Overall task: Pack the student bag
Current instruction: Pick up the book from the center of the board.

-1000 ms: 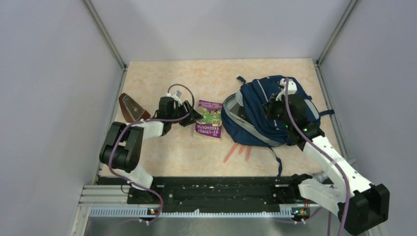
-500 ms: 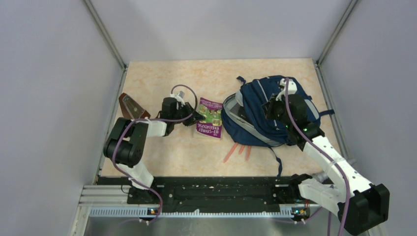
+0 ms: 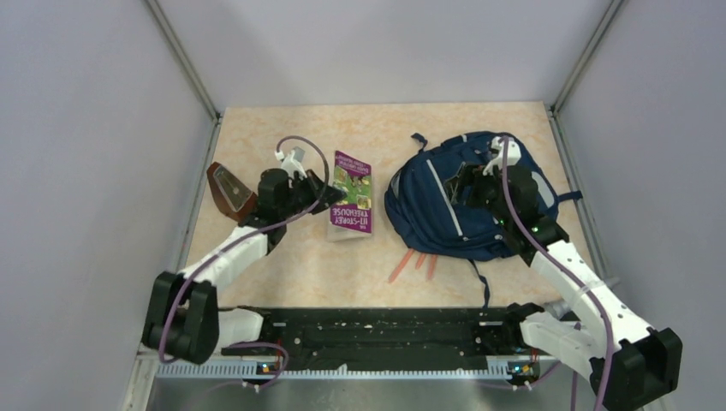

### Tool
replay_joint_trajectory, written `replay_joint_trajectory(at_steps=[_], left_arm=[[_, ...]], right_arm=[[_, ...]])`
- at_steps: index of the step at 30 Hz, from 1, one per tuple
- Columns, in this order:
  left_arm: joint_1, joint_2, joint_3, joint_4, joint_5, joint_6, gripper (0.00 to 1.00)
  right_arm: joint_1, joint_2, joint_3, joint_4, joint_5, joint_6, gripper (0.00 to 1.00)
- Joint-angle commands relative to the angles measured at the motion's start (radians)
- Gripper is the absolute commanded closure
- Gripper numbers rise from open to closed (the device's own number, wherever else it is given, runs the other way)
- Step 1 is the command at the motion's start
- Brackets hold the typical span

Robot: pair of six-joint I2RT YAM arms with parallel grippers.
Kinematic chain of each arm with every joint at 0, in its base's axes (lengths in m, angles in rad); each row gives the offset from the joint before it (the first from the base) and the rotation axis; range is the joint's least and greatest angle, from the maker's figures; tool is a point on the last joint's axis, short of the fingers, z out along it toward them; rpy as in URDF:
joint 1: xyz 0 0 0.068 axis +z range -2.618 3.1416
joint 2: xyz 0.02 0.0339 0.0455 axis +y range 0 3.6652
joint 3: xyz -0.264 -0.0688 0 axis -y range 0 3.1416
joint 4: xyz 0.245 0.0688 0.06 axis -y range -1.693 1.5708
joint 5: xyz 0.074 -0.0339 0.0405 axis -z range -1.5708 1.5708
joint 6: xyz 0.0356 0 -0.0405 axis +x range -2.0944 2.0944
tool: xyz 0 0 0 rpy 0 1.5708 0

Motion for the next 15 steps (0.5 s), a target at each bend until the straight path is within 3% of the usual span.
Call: replay_joint_trajectory(at_steps=[1,6,11,15], left_arm=[[-0.001,-0.243,-0.015,-0.004,-0.027,0.089,1.0],[-0.002,-0.445,-0.03,-0.019,0.035,0.132,1.0],[-0.006,-0.574,-0.034,0.026,0.121,0.141,1.0],[-0.015,-0.607,-0.028,0.073,0.183,0.133,1.0]], right_arm=[[0.002,-0.063,0.04,0.031,0.006,0.005,0.2],[0.002,-0.094,0.027,0.101,-0.15,0.093,0.15],[0.023,-0.08,-0.06,0.359,-0.412,0.29,0.15],[0.141,-0.035,-0.073,0.489,-0.435,0.322,0.15]])
